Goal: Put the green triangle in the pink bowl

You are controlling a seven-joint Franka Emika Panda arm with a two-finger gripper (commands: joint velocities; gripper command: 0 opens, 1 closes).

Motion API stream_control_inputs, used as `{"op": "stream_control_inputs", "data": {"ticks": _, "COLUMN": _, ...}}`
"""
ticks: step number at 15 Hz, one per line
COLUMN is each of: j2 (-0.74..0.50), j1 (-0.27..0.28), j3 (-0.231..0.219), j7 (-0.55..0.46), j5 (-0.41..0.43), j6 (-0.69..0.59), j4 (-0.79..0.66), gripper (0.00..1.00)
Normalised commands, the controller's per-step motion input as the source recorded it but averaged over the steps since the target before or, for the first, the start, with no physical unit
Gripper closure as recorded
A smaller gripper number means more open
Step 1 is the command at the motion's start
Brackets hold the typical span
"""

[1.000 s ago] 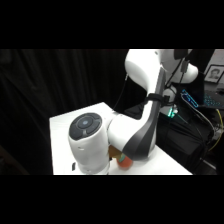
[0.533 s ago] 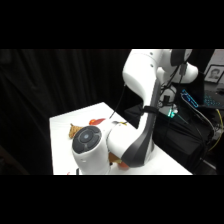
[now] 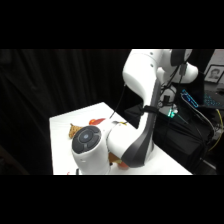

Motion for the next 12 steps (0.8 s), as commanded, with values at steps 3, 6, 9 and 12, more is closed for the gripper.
{"op": "stream_control_inputs", "data": {"ticks": 3, "j2": -0.01, "j1": 0.017, "j3": -0.045, "j7": -0.03, "j5": -0.005, "j6": -0.02, "j4": 0.03, "gripper": 0.83}}
{"op": "stream_control_inputs", "data": {"ticks": 6, "j2": -0.07, "j1": 0.039, "j3": -0.055, "j7": 0.01, "j5": -0.012, "j6": -0.03, "j4": -0.04, "gripper": 0.96}}
{"op": "stream_control_inputs", "data": {"ticks": 9, "j2": -0.35, "j1": 0.057, "j3": -0.057, "j7": 0.09, "j5": -0.016, "j6": -0.02, "j4": -0.33, "gripper": 0.97}}
{"op": "stream_control_inputs", "data": {"ticks": 12, "j2": -0.63, "j1": 0.039, "j3": -0.028, "j7": 0.12, "j5": 0.017, "j6": -0.06, "j4": -0.57, "gripper": 0.95}}
